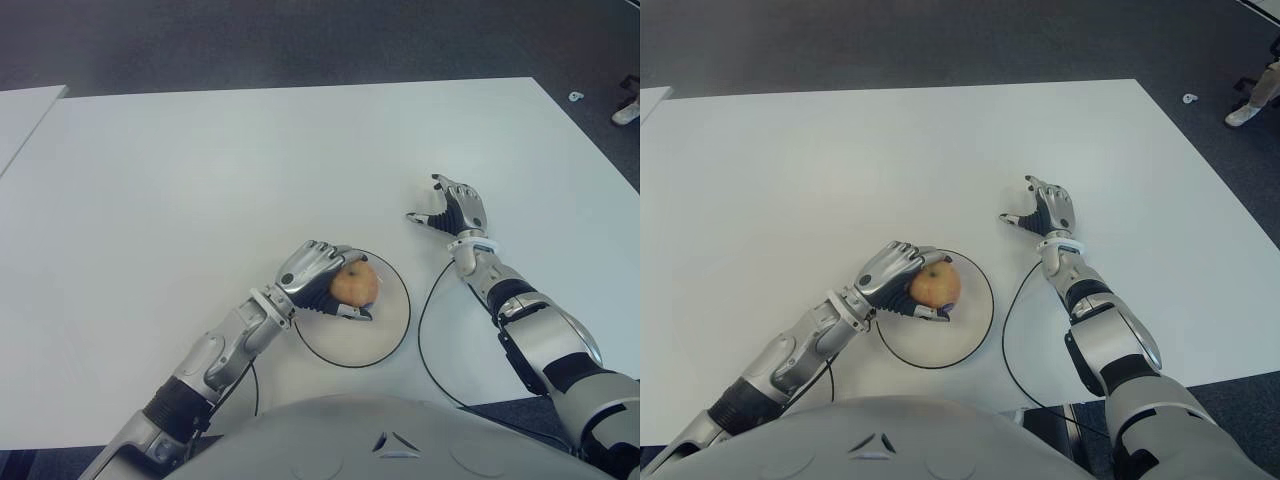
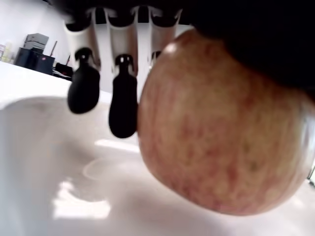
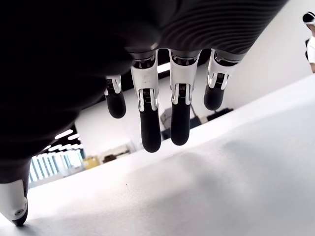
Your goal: Put the apples into the plate.
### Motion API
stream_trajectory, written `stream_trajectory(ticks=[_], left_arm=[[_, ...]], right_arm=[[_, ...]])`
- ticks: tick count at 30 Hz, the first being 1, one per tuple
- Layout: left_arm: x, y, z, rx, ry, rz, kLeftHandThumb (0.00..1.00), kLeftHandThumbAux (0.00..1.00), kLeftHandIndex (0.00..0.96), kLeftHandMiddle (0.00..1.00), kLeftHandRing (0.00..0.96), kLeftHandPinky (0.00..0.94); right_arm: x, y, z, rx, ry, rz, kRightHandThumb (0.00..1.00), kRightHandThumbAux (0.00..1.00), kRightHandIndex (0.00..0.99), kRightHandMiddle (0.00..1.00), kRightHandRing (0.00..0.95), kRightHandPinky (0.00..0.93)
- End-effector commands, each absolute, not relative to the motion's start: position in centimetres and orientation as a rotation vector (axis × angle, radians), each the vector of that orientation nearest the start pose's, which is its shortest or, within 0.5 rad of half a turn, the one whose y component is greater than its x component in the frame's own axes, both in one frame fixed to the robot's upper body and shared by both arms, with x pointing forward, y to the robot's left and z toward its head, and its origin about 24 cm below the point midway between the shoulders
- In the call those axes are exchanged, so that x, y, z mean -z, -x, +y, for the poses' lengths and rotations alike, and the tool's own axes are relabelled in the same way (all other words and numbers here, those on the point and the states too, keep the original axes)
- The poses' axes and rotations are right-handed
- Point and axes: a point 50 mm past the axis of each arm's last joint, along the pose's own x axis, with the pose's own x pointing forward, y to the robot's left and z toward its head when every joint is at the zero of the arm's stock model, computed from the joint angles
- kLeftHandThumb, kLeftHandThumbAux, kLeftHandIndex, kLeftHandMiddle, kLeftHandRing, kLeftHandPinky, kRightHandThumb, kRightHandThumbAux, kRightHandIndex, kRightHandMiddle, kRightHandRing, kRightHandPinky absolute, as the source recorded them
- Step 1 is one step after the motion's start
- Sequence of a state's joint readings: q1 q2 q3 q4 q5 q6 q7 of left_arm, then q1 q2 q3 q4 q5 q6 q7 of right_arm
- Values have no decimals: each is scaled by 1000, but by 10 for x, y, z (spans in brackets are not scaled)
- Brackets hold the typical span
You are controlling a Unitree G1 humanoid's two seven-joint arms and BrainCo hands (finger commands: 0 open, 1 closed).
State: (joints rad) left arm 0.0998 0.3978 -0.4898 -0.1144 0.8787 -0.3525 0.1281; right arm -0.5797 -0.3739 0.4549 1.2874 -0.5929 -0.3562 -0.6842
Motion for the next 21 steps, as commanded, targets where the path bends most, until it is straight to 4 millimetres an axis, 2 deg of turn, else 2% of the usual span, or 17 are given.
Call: stream_trajectory(ticks=[1,4,7,21], left_arm=[[-40,-189,89,603,-1063,-508,341,350,302,364,306,277],[-44,-189,91,581,-1089,-526,309,326,229,280,232,214],[-46,-190,92,575,-1105,-531,292,313,183,234,197,200],[-52,-190,92,589,-1153,-518,278,288,133,177,158,177]], right_arm=[[74,-260,-187,-134,1179,181,349,583,121,307,251,96],[74,-260,-187,-137,1178,182,355,585,118,311,254,100],[74,-261,-187,-138,1177,182,362,592,116,315,265,117],[73,-261,-185,-140,1177,176,367,591,115,320,266,96]])
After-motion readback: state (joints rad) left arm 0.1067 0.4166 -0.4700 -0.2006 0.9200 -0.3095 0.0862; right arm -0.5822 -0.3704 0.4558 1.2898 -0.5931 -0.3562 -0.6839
